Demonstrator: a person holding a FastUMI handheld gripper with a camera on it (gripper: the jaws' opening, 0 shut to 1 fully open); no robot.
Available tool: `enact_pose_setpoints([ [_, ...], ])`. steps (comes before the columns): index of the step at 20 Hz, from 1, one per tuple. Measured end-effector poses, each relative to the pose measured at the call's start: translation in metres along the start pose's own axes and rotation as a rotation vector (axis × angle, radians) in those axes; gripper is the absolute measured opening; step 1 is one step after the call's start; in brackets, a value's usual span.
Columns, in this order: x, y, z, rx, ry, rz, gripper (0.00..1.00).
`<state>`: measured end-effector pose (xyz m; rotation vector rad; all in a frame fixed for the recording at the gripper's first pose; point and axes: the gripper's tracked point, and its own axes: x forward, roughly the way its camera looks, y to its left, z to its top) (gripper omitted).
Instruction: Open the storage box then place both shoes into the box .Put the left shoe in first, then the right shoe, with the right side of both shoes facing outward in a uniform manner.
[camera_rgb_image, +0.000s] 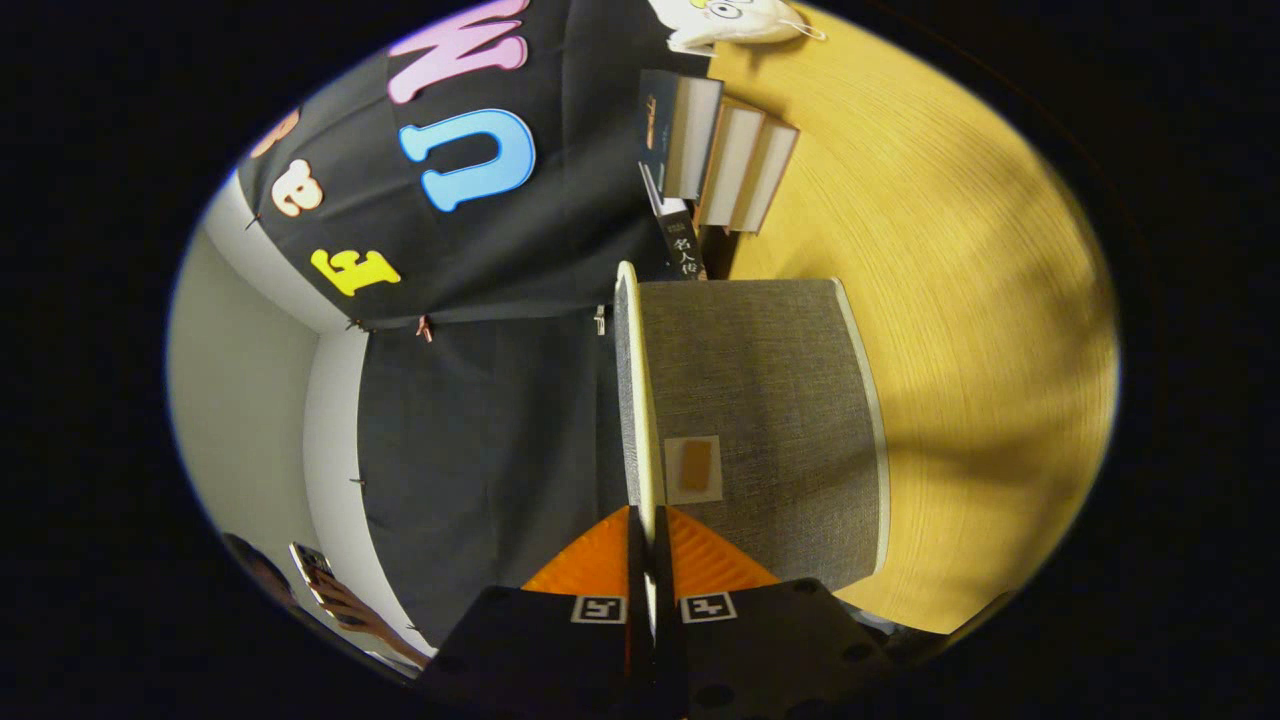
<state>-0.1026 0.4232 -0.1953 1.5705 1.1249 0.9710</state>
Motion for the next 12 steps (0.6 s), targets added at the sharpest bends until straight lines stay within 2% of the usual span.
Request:
enact_pose_setpoints([
  [3,0.003,0.015,-0.008,-0.047,0.018,0.001,0.05],
  [7,0.013,0.062,-0.017,-0.14,-0.004,0.045,0.05],
  [12,0.041,0.103,-0.032,-0.252,-0.003,0.04,0.05],
])
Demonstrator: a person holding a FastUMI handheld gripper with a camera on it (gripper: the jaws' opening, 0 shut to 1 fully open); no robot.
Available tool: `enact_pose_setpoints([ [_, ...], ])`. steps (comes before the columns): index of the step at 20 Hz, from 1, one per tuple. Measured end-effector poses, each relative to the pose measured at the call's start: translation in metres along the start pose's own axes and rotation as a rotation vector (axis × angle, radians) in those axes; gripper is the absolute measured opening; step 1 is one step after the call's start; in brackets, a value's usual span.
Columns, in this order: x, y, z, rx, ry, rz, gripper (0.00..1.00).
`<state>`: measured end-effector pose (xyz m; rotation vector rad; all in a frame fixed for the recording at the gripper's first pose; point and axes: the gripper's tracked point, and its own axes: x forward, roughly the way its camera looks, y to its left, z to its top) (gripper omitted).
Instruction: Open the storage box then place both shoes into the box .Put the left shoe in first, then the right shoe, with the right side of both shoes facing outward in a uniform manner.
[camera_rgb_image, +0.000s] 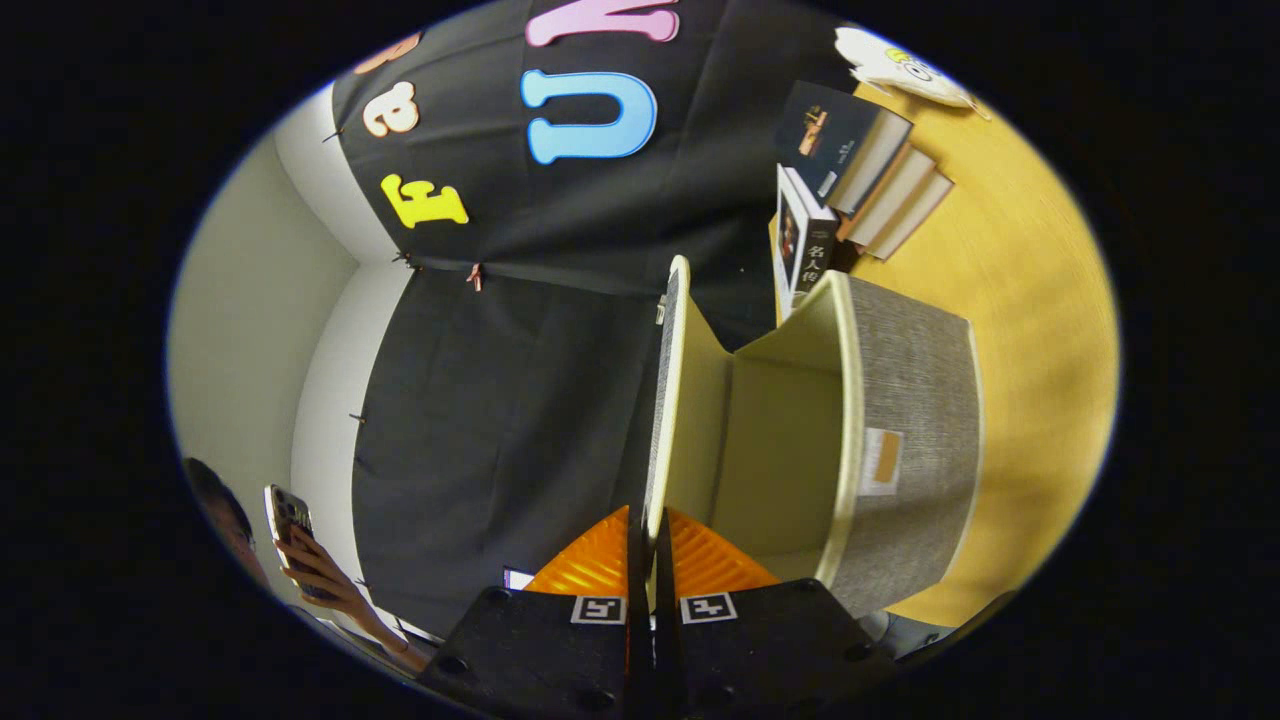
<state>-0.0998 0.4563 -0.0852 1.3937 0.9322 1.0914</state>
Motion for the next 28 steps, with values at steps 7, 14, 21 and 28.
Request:
enact_pose_setpoints([
  [7,0.068,0.06,-0.014,-0.176,0.068,-0.03,0.08],
  [14,0.142,0.074,-0.045,-0.23,0.142,-0.061,0.08],
  [21,0.187,0.073,-0.069,-0.226,0.191,-0.053,0.32],
  [28,0.198,0.056,-0.089,-0.255,0.239,-0.111,0.97],
])
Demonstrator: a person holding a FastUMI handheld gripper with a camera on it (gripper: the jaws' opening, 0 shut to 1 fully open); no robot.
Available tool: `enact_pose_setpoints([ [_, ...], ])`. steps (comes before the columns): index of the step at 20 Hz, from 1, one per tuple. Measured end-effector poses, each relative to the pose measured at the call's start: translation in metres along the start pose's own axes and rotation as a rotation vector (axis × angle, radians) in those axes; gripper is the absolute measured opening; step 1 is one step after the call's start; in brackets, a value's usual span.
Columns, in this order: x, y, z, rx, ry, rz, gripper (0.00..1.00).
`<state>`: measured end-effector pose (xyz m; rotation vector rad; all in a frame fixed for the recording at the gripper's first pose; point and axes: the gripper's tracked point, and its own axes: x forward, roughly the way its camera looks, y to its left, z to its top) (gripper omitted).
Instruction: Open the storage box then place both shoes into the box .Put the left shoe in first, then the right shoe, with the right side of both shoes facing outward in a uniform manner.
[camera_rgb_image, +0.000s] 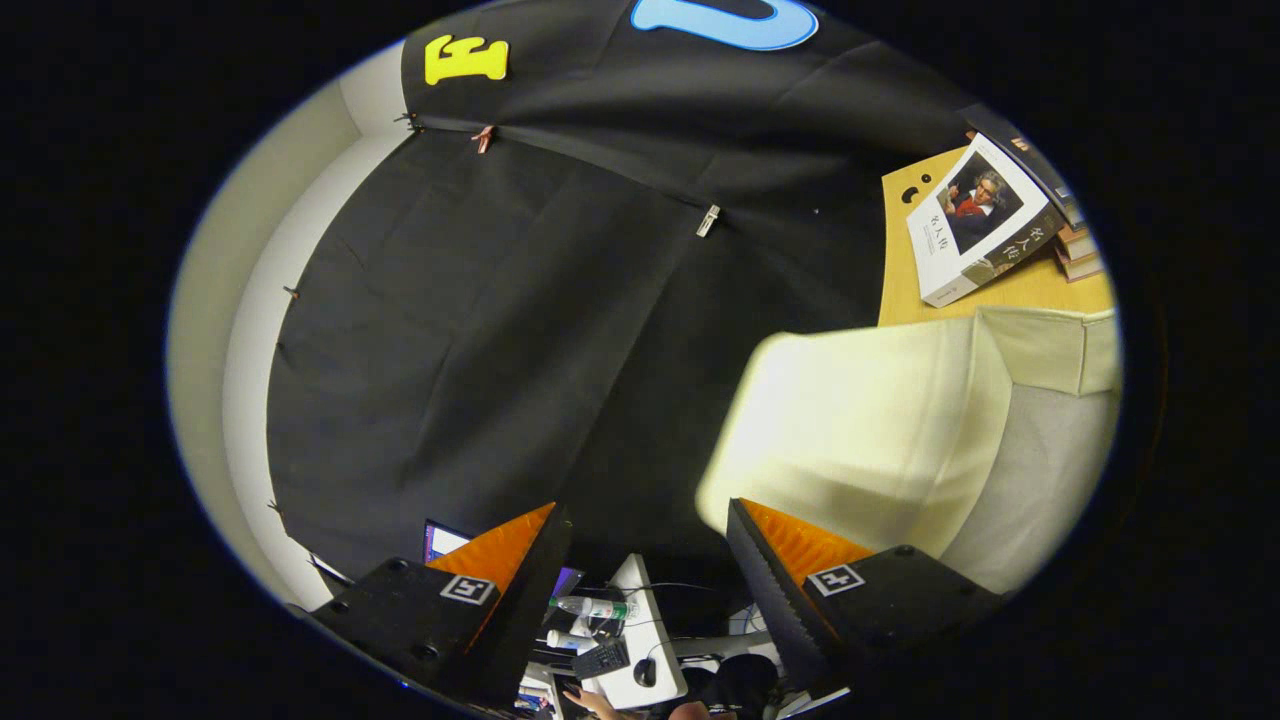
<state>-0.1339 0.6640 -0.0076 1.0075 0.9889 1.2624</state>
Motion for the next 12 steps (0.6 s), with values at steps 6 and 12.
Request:
enact_pose_setpoints([
  [6,-0.053,-0.013,0.009,-0.091,-0.062,-0.048,0.97],
  [12,-0.148,-0.016,0.035,-0.044,-0.213,-0.051,0.97],
])
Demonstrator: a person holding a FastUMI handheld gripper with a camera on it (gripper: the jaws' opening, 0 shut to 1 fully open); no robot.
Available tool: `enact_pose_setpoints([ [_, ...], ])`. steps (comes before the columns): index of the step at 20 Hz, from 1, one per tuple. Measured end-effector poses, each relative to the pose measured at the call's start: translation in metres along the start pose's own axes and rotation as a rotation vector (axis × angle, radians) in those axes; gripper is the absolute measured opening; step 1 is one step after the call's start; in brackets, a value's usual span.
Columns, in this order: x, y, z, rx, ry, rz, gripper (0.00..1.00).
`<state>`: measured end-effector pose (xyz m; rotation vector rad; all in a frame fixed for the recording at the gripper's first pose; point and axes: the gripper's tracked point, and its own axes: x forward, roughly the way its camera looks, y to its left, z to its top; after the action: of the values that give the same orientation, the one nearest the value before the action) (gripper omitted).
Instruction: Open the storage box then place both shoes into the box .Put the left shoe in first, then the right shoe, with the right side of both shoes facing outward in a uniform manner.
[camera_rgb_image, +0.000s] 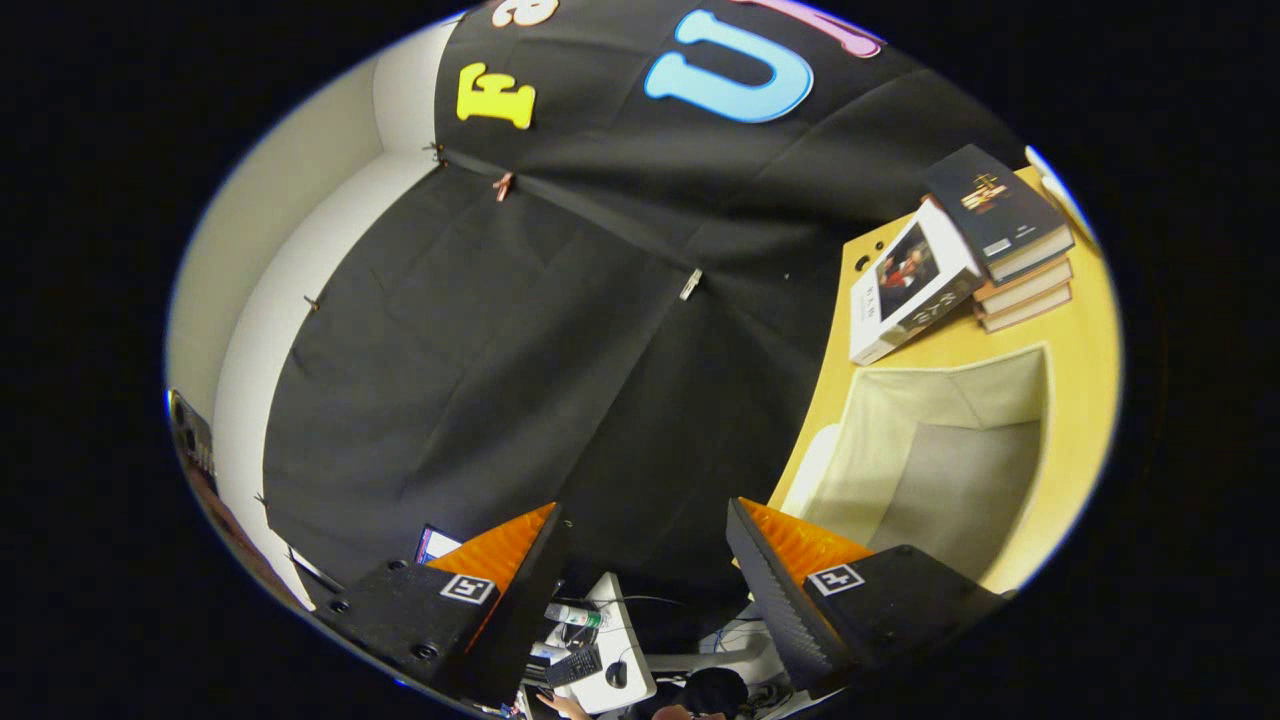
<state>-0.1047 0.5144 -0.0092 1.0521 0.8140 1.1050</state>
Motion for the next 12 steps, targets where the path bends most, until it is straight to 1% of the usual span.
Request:
enact_pose_setpoints([
  [2,-0.033,-0.009,0.014,-0.01,-0.065,-0.031,0.97],
  [4,-0.067,-0.028,0.022,-0.06,-0.109,-0.103,0.97],
  [8,-0.135,-0.086,0.035,-0.223,-0.158,-0.338,0.97],
  [10,-0.17,-0.118,0.035,-0.283,-0.154,-0.467,0.97],
  [12,-0.201,-0.145,0.025,-0.315,-0.124,-0.557,0.97],
])
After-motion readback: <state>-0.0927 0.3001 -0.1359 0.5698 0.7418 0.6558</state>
